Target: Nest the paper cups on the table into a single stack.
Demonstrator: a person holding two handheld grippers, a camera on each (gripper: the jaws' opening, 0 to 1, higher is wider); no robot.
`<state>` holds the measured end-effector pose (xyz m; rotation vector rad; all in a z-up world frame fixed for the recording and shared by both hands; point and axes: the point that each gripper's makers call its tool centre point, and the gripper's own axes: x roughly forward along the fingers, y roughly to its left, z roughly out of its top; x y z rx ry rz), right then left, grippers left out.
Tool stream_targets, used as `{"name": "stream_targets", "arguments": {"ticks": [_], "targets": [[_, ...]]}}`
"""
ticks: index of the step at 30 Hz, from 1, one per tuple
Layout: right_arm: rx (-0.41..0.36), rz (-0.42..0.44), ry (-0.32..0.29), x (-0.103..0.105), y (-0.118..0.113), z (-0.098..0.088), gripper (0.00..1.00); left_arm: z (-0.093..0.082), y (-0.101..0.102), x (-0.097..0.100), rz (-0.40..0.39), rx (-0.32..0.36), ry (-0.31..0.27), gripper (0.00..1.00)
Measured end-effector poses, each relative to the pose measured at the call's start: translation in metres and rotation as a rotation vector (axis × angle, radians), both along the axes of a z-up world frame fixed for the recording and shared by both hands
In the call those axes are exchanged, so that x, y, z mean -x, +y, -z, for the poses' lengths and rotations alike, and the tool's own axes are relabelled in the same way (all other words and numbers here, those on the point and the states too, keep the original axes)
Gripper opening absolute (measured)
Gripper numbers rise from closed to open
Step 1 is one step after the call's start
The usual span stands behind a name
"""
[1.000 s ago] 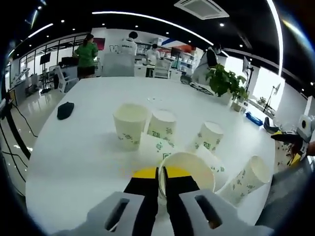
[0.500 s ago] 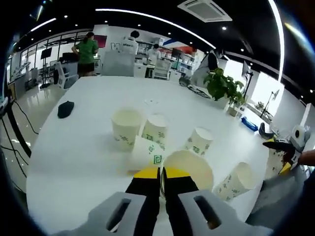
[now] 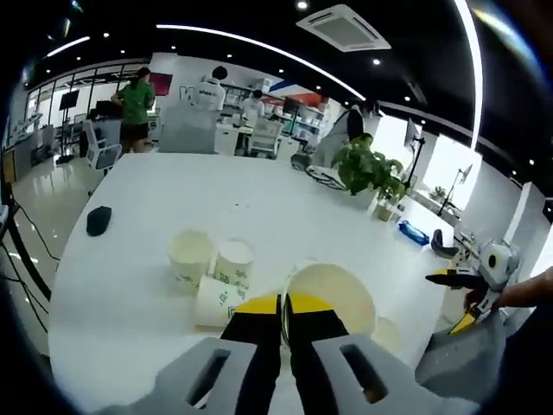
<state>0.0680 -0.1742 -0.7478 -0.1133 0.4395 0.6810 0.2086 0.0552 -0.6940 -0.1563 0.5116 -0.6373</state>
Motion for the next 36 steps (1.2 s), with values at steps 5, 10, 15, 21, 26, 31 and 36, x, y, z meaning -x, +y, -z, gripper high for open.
{"name": "stream_targets", "arguments": {"ticks": [5, 10, 15, 21, 26, 31, 36], "targets": [[0.003, -0.004, 0.0, 0.0, 0.0, 0.0, 0.88, -0.011, -0.017, 0.01, 0.041, 0.011, -0.002, 0.0], [0.005, -0.006, 0.0, 0.0, 0.001, 0.0, 0.88, -0.019, -0.038, 0.019, 0.1, 0.029, -0.009, 0.0], [0.005, -0.002, -0.001, 0.0, -0.001, 0.0, 0.88, -0.024, -0.061, 0.028, 0.163, 0.036, -0.011, 0.0], [0.008, 0.0, -0.006, -0.001, -0.002, 0.0, 0.88, -0.015, -0.084, 0.039, 0.225, 0.011, 0.003, 0.0], [0.008, 0.001, -0.007, -0.001, -0.002, 0.0, 0.88, -0.007, -0.098, 0.052, 0.27, -0.014, 0.011, 0.0], [0.012, 0.0, -0.006, -0.001, -0.003, 0.001, 0.87, 0.006, -0.106, 0.059, 0.294, -0.047, 0.022, 0.0], [0.012, 0.006, -0.004, -0.001, -0.003, 0.001, 0.87, 0.013, -0.114, 0.065, 0.307, -0.053, 0.032, 0.0]]}}
